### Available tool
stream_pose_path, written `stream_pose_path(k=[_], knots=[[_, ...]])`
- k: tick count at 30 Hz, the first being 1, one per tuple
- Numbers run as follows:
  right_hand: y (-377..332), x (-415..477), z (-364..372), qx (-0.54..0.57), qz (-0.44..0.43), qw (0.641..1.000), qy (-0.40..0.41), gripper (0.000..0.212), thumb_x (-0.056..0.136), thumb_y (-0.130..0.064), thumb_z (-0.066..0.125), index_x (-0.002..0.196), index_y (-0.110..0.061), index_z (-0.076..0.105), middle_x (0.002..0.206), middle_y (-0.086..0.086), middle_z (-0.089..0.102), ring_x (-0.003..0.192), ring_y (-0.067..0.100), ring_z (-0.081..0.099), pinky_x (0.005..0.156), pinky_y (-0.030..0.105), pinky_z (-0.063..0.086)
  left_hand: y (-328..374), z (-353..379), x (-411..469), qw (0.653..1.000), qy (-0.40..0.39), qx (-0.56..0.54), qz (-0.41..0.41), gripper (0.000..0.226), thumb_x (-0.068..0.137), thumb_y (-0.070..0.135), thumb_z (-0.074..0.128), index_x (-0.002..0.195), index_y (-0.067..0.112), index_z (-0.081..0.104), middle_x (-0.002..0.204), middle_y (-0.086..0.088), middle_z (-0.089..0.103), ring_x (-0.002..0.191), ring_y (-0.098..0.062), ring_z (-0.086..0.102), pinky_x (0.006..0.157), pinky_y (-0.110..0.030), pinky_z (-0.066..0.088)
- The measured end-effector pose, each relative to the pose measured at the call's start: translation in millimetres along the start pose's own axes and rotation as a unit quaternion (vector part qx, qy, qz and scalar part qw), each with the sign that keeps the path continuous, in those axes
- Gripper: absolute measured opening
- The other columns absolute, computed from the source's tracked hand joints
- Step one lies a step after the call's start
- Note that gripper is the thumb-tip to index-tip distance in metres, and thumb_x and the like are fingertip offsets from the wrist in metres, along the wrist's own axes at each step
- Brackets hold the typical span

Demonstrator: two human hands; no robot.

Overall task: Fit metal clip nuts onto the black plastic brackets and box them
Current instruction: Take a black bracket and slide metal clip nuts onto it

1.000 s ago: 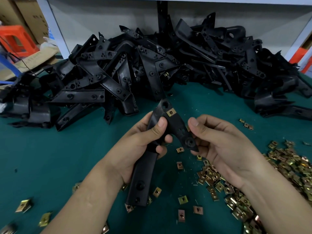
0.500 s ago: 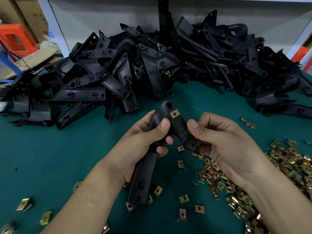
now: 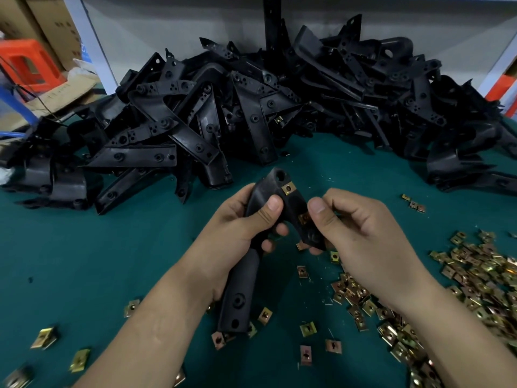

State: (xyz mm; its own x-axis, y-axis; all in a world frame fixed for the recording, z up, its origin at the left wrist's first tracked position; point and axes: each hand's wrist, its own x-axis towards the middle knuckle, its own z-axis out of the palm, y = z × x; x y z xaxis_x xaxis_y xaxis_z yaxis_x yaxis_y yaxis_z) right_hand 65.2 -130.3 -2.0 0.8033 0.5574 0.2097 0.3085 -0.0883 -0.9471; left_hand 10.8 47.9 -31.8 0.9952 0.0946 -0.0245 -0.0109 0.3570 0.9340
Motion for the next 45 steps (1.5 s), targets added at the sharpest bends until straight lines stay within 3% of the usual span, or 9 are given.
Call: stream_pose_path(k=[5,8,12,20,26,32,35,38,45], knots=[[-6.1,-1.3,-0.6,-0.015,0.011,1.000,-0.007,0.028,0.087,-0.044,0.062,0.090,-0.017,0.070,0.085,-0.005,0.073,0.077,0.015,0.073,0.066,0.022,0.057,2.3,5.3,-1.1,0.998,0.020,-0.060,-0.010,0.018,0.090,0.032,0.072,0.105,0.021,0.073,0.088,-0.001,0.067,0.070,-0.009,0.057,0.056,-0.017,0.049],[-10.7,-2.0,1.3,-0.073,-0.014,0.997,0.003,0.017,0.083,-0.032,0.078,0.098,-0.028,0.071,0.093,-0.014,0.074,0.087,0.008,0.071,0.073,0.020,0.056,8.7,10.3,-3.8,0.995,0.041,-0.094,-0.009,0.019,0.089,0.030,0.073,0.105,0.020,0.076,0.094,-0.002,0.071,0.074,-0.008,0.065,0.062,-0.018,0.055],[-29.1,0.2,-3.6,-0.131,-0.053,0.989,0.041,0.014,0.086,-0.025,0.078,0.095,-0.034,0.073,0.088,-0.021,0.073,0.086,0.000,0.069,0.070,0.012,0.050,19.8,22.1,-11.0,0.992,0.058,-0.114,0.007,0.023,0.091,0.029,0.070,0.111,0.017,0.073,0.102,-0.006,0.074,0.083,-0.013,0.071,0.071,-0.022,0.058],[-73.3,-19.2,-43.7,-0.209,-0.071,0.967,0.126,0.019,0.084,-0.034,0.077,0.103,-0.036,0.074,0.094,-0.023,0.071,0.093,-0.004,0.066,0.078,0.018,0.052,50.7,79.1,-22.6,0.992,0.008,-0.115,0.050,0.027,0.097,0.023,0.065,0.123,0.016,0.067,0.121,-0.006,0.073,0.103,-0.020,0.073,0.082,-0.029,0.059],[-91.2,-86.1,-91.9,-0.188,-0.061,0.958,0.208,0.014,0.084,-0.031,0.077,0.094,-0.040,0.074,0.087,-0.017,0.074,0.075,0.005,0.069,0.061,0.020,0.054,37.9,148.2,-39.3,0.992,-0.065,-0.111,0.004,0.023,0.100,0.008,0.059,0.120,0.019,0.063,0.118,-0.008,0.074,0.108,-0.023,0.072,0.083,-0.032,0.060],[-92.5,-183.8,-143.3,-0.205,-0.039,0.918,0.338,0.028,0.079,-0.017,0.081,0.087,-0.042,0.075,0.084,-0.025,0.074,0.078,-0.004,0.069,0.067,0.002,0.045,-0.8,237.3,-57.7,0.989,-0.138,-0.023,-0.048,0.029,0.101,0.004,0.059,0.112,0.031,0.064,0.105,-0.005,0.077,0.099,-0.023,0.075,0.084,-0.034,0.061],[-90.7,-237.9,-169.0,-0.206,-0.004,0.895,0.396,0.026,0.080,-0.016,0.080,0.089,-0.040,0.075,0.085,-0.023,0.075,0.077,-0.002,0.070,0.069,0.003,0.046,-26.9,282.5,-70.1,0.979,-0.186,0.044,-0.075,0.031,0.099,0.008,0.061,0.116,0.034,0.062,0.112,-0.007,0.073,0.100,-0.021,0.072,0.086,-0.037,0.060],[-84.0,-292.7,-192.0,-0.227,0.045,0.860,0.455,0.020,0.081,-0.016,0.079,0.090,-0.033,0.076,0.087,-0.024,0.074,0.077,-0.005,0.069,0.069,0.002,0.045,-55.8,325.7,-86.9,0.962,-0.225,0.096,-0.120,0.037,0.096,0.010,0.065,0.122,0.035,0.059,0.124,-0.004,0.068,0.110,-0.020,0.069,0.099,-0.047,0.055],[-72.3,-387.4,-210.7,-0.305,0.195,0.798,0.481,0.020,0.089,-0.024,0.073,0.106,-0.034,0.074,0.094,-0.025,0.072,0.092,-0.012,0.063,0.076,0.002,0.043,-112.2,387.4,-119.6,0.919,-0.311,0.151,-0.190,0.022,0.101,0.004,0.057,0.109,0.024,0.063,0.111,-0.001,0.069,0.088,-0.003,0.073,0.073,-0.021,0.059]])
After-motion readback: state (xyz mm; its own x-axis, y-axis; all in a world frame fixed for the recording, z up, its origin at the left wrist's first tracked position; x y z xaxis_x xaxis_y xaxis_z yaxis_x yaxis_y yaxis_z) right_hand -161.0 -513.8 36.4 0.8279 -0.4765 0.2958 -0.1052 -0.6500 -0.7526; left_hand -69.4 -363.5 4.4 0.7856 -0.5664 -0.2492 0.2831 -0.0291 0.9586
